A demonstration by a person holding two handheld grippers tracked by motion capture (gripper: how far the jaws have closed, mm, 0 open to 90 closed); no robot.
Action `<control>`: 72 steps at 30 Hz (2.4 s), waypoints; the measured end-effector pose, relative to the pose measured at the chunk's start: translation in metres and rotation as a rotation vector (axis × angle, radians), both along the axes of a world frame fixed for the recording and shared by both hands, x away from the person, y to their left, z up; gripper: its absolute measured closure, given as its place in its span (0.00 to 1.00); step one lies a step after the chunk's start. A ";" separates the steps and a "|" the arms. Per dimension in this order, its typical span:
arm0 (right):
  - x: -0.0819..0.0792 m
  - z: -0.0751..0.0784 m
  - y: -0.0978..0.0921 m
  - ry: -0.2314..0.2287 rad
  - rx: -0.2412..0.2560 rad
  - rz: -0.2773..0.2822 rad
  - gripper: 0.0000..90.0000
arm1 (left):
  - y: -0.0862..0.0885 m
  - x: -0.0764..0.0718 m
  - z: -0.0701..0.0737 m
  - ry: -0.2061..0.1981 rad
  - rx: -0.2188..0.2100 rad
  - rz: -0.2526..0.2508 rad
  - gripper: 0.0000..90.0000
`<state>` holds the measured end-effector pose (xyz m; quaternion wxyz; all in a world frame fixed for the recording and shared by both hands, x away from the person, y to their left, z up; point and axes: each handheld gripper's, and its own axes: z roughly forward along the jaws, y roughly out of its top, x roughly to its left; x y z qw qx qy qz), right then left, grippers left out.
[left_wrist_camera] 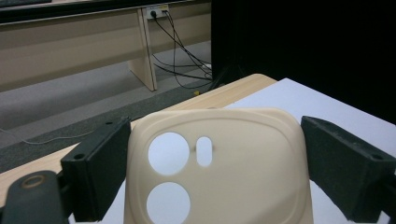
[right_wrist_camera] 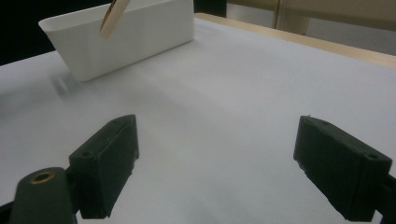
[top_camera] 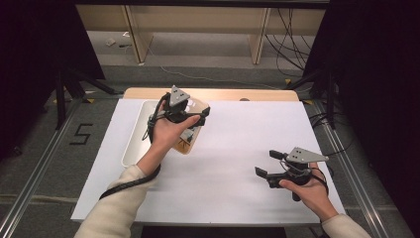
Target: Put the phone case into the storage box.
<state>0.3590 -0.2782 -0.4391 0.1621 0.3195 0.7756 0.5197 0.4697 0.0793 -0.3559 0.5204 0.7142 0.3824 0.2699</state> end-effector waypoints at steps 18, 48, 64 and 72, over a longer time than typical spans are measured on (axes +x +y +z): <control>0.000 0.000 0.000 -0.001 0.001 0.001 0.17 | 0.014 0.003 0.007 -0.014 -0.003 0.049 0.13; 0.000 0.001 0.000 -0.014 0.006 -0.006 0.16 | 0.040 0.009 0.015 -0.046 0.004 0.145 0.13; 0.000 0.001 0.000 -0.013 0.005 -0.005 0.16 | 0.054 0.012 0.018 -0.057 -0.001 0.194 0.12; 0.000 0.001 0.000 -0.011 0.005 -0.003 0.16 | 0.060 0.013 0.018 -0.054 0.000 0.218 0.12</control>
